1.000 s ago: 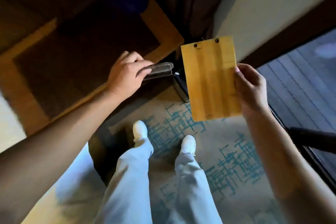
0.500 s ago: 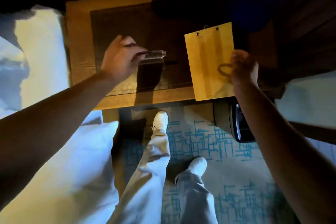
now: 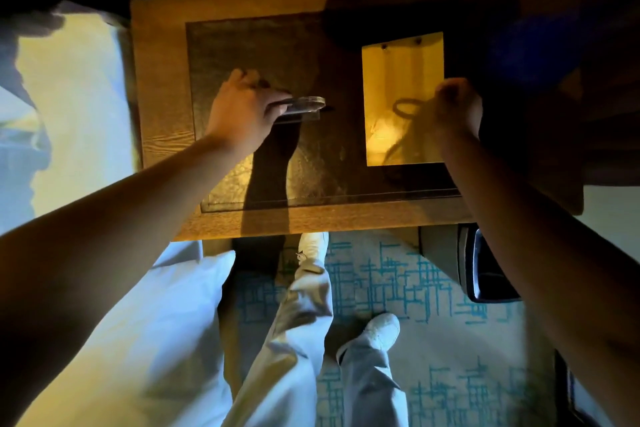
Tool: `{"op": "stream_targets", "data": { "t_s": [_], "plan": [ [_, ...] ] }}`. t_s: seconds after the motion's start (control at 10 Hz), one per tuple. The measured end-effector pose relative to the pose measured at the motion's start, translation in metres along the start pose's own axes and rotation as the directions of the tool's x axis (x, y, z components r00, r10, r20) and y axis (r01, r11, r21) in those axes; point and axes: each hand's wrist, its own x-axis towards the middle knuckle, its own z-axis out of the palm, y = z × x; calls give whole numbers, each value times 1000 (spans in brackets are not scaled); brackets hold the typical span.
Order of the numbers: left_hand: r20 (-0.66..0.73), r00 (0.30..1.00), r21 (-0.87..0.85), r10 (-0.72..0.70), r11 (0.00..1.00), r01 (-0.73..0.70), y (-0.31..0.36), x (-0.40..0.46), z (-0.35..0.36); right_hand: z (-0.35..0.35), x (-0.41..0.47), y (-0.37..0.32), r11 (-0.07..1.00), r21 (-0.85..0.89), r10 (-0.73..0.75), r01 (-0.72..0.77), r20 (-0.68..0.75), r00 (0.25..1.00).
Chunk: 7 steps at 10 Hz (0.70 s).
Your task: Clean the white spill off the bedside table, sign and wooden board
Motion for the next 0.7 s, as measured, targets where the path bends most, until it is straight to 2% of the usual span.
{"op": "stream_targets", "data": {
  "t_s": [0.2,0.5,0.6,0.7],
  "plan": [
    [17,1000,25,22,999,-22,-5,6,0,-5,-6,3,923,-364,-145,125,-28,989],
    [79,996,72,31,997,-37,-1,8,-5,-8,10,21,953,-284,-90,101,51,995],
    [108,994,88,21,996,-31,3,7,-9,-17,1,5,929,-355,-67,101,106,992],
    [105,993,159,51,985,-67,8,4,-9,-25,-3,-5,906,-378,-164,189,98,982]
  ]
}}
